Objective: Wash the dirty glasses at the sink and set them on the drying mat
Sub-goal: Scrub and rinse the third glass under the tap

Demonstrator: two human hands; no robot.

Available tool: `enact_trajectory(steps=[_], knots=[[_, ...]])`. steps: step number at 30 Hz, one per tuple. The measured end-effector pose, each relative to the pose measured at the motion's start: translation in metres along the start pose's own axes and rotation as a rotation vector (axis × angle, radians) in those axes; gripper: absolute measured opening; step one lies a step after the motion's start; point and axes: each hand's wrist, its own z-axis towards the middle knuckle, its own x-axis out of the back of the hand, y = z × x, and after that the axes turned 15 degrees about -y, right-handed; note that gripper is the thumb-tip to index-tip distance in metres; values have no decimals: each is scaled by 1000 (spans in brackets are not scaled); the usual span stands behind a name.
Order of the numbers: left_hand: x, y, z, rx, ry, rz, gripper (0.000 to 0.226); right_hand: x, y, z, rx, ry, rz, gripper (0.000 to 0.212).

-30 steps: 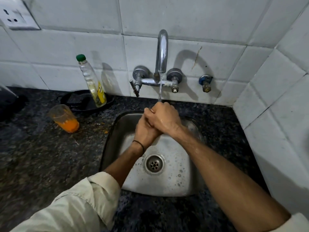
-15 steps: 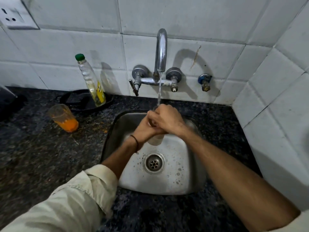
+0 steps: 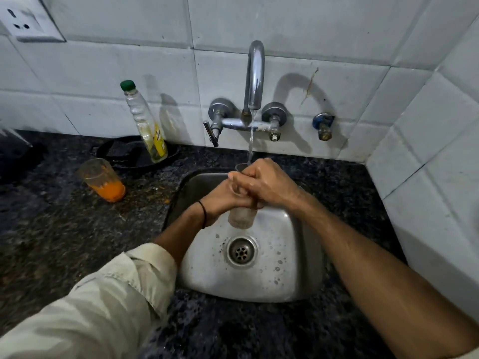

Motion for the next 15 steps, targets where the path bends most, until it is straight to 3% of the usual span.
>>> enact_trajectory(steps=[2, 5, 7, 9, 10, 12, 14, 15], knots=[[1, 0, 3, 9, 32, 12, 32, 0, -3, 3, -23, 68, 36, 46], [-10, -4, 17, 18, 349, 270, 28, -12, -16, 13, -315, 217, 147, 40], [-5, -10, 21, -25, 414, 434, 23, -23, -22, 14, -384, 101, 275, 30], [7, -12, 18, -53, 338, 450, 26, -27, -19, 7, -301, -45, 237, 22], [13, -13, 15, -68, 299, 404, 34, -27, -13, 1, -212, -96, 127, 29], [18, -9, 6, -82, 221, 340, 52, -19, 7, -6, -61, -232, -315, 49], [19, -9, 4, -44, 156, 421, 63, -6, 24, -5, 66, -357, -813, 54], [18, -11, 7, -24, 143, 465, 65, -1, 28, -5, 113, -391, -942, 52]])
